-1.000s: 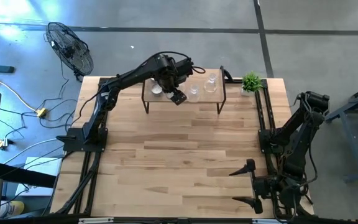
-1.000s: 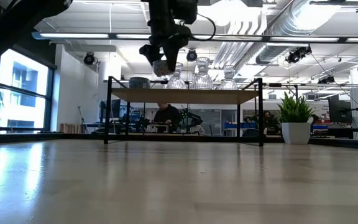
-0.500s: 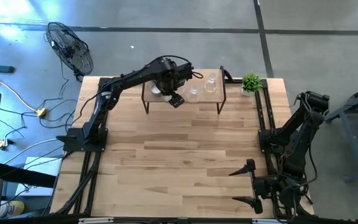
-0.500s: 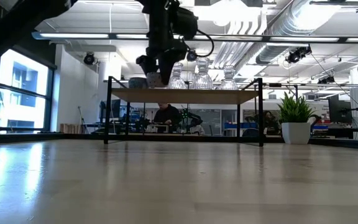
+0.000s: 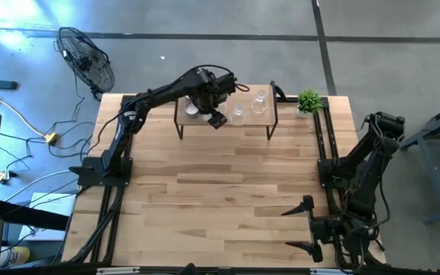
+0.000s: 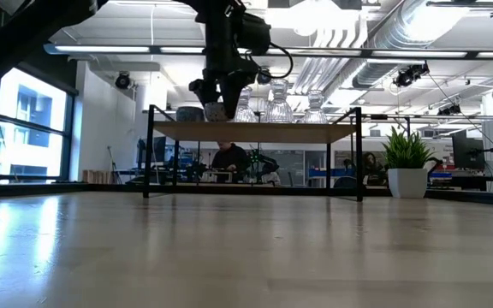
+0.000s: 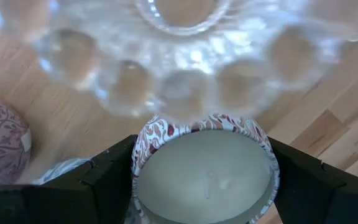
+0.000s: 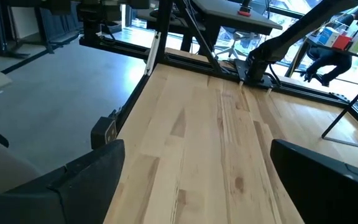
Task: Pick & Place candle stick holders
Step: Put the red patterned scented candle on the shelf
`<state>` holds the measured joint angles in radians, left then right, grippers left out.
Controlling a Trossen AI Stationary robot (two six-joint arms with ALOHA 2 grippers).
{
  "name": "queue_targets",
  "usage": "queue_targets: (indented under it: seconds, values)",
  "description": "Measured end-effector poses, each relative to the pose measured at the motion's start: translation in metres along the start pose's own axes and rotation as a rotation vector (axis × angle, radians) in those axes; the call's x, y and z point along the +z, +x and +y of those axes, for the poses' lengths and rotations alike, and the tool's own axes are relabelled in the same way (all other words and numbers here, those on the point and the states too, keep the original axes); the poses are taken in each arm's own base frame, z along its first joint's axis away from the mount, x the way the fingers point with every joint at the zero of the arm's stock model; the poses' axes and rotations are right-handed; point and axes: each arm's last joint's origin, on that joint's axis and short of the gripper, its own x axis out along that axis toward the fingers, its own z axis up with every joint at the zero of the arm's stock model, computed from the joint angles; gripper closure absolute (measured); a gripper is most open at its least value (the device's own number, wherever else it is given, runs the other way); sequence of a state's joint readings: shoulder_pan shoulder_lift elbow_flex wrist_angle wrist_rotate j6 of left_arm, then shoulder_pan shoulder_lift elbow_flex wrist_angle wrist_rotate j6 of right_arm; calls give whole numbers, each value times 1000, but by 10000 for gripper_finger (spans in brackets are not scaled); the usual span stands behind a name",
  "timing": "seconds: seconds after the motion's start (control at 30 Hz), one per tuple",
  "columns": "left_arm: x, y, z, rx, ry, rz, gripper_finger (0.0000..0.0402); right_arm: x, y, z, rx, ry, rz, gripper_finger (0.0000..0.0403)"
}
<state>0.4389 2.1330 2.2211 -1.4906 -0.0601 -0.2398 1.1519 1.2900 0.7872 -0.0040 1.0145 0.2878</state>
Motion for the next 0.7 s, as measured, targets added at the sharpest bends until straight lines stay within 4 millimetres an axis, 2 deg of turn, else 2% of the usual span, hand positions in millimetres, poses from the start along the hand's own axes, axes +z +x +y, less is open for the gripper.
queue_targets:
  seconds: [0.7]
  values:
    - [-1,0,0,2,-24,7,112,0,0,0,0,0,0,6]
